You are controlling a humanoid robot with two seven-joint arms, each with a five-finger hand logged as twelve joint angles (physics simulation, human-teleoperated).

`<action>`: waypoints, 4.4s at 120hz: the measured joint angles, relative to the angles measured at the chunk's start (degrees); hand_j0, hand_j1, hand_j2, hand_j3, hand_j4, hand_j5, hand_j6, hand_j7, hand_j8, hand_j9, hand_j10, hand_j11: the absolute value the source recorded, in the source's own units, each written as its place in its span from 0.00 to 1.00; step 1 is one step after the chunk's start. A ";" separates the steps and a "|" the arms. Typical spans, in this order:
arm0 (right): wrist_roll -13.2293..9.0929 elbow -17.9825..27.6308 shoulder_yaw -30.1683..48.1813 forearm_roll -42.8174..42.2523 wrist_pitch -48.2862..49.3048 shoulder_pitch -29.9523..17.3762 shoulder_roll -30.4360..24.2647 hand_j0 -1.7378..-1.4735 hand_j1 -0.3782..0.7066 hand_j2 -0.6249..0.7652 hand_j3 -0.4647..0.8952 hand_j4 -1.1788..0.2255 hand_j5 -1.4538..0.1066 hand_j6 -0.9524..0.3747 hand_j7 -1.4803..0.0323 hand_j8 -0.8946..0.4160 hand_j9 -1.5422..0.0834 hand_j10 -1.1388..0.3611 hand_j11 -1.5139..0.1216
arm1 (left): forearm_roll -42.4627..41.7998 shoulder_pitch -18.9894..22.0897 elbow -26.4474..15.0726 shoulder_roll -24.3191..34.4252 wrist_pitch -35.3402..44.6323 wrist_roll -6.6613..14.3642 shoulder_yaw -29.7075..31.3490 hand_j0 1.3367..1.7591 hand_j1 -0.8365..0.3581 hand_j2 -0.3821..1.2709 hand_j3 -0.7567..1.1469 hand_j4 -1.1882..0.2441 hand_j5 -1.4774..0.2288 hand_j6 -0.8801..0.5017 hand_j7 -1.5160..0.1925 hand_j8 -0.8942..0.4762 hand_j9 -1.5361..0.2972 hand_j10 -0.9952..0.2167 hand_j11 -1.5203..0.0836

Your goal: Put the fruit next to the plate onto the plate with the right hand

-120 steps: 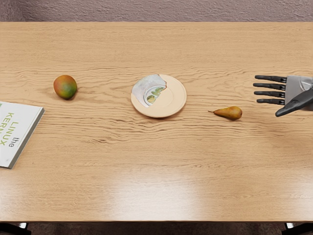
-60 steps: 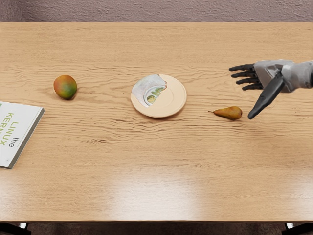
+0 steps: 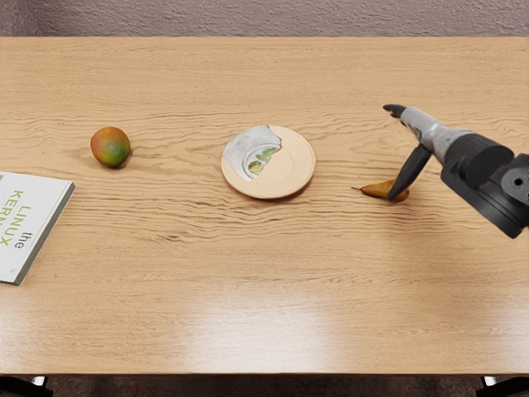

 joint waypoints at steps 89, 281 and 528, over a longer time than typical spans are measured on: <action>-0.02 -11.75 -5.03 -5.22 -12.45 -5.43 10.49 0.30 0.28 0.42 0.34 0.67 0.74 0.54 0.78 0.51 0.77 0.61 0.74 | 0.00 0.00 0.00 0.00 0.00 0.00 0.00 0.76 0.99 0.23 0.40 0.83 0.87 0.64 0.89 0.65 0.84 0.82 0.95; 0.03 -14.73 -10.31 -4.44 -11.68 -1.72 12.87 0.32 0.61 0.70 0.34 0.29 0.29 0.17 0.32 0.32 0.33 0.40 0.30 | 0.00 0.04 0.00 0.00 0.00 0.00 0.00 0.76 0.99 0.23 0.40 0.83 0.87 0.64 0.89 0.65 0.84 0.82 0.95; 41.52 -12.42 38.75 31.37 54.60 -34.99 -11.26 0.30 0.07 0.45 0.34 0.81 0.89 0.68 0.94 0.65 0.91 0.73 0.89 | 0.05 0.04 -0.04 0.00 0.00 0.00 0.10 0.76 0.99 0.23 0.40 0.83 0.87 0.64 0.89 0.65 0.84 0.82 0.95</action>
